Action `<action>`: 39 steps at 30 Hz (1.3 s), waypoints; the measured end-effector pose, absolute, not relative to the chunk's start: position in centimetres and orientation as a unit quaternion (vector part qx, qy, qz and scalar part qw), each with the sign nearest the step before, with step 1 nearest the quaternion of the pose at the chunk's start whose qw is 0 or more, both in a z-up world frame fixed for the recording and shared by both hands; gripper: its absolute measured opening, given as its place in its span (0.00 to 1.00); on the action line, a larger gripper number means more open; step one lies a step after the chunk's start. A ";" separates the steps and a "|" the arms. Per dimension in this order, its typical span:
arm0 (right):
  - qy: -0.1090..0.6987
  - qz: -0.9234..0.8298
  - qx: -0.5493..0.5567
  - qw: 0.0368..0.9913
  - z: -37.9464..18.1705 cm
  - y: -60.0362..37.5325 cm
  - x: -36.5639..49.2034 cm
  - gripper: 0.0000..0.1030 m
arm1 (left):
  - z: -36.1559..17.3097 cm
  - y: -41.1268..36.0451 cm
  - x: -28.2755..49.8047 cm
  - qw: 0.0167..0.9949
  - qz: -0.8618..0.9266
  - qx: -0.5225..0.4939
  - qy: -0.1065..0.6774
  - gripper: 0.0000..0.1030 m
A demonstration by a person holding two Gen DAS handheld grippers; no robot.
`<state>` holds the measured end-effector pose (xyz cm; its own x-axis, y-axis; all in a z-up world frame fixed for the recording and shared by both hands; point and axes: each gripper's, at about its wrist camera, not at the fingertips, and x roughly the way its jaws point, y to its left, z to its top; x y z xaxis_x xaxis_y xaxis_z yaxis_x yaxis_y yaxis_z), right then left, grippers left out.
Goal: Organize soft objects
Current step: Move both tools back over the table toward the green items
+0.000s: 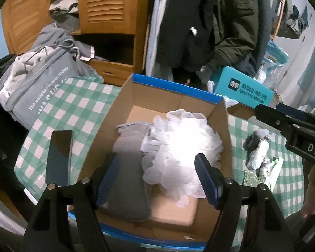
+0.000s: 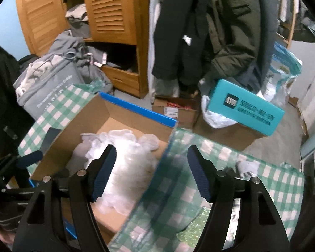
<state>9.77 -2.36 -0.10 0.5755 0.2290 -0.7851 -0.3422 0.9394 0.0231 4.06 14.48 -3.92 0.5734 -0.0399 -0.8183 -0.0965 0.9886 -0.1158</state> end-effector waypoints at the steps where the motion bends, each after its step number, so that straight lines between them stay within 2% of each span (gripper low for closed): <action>1: 0.433 0.157 -0.063 0.885 -0.2 -2.9 9.8 0.68 | -3.9 14.2 4.1 0.884 0.013 -0.073 0.462 0.74; 31: 0.465 0.042 -0.007 0.884 -2.1 -17.5 8.3 0.68 | -3.6 2.1 4.8 0.876 -0.084 -0.011 0.475 0.78; 35: 0.473 0.019 -0.002 0.881 -2.9 -19.9 8.2 0.68 | -4.3 -0.4 4.7 0.872 -0.100 0.007 0.479 0.84; 39: 0.484 -0.002 0.009 0.875 -4.0 -22.4 8.1 0.68 | -5.0 -2.8 4.8 0.867 -0.106 0.033 0.486 0.84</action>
<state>8.11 -22.40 -4.04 0.5307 0.0042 -0.8475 0.0128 0.9998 0.0130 4.76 -2.80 -5.04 0.5050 -0.1524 -0.8495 0.2168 0.9751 -0.0461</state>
